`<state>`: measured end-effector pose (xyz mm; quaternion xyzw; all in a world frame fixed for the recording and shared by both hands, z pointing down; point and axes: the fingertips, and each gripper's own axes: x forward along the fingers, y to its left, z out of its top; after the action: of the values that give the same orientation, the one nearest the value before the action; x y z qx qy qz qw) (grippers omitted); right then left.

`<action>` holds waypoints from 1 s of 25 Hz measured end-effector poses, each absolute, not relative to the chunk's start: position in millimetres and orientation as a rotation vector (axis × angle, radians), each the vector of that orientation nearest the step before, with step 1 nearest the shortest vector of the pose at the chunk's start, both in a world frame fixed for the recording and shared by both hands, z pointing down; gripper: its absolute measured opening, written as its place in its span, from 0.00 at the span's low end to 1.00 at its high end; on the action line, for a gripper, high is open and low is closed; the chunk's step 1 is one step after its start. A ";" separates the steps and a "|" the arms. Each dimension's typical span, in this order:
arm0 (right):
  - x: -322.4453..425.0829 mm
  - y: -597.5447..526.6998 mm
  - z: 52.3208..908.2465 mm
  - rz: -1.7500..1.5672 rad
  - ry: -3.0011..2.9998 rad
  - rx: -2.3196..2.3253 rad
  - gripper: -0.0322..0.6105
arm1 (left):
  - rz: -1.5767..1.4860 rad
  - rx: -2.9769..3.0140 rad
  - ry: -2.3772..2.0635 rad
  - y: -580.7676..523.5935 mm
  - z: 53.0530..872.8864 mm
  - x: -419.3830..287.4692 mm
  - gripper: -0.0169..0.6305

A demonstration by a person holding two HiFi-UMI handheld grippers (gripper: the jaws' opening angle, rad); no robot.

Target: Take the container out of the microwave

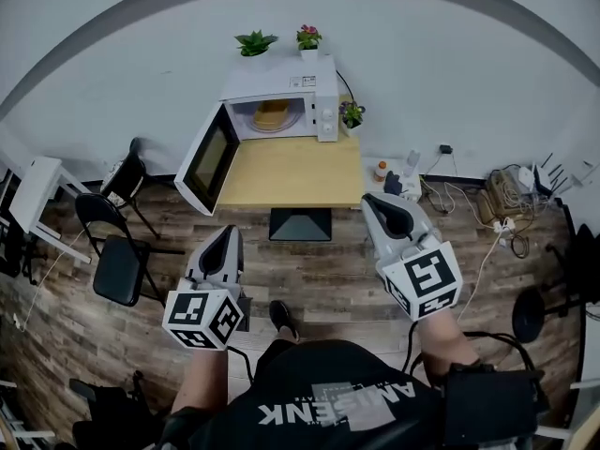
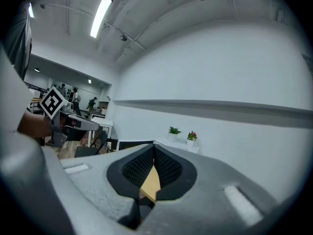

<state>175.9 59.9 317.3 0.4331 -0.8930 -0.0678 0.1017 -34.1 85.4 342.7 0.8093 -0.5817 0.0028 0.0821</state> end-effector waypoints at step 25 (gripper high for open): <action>35.4 -131.1 297.6 -0.184 -2.553 1.352 0.06 | -0.008 2.517 -1.710 -111.9 319.5 -180.5 0.03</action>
<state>35.4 -131.1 297.6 0.4636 -0.8752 -0.0630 0.1231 -180.5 -111.9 319.5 0.8260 -0.5614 -0.0028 0.0493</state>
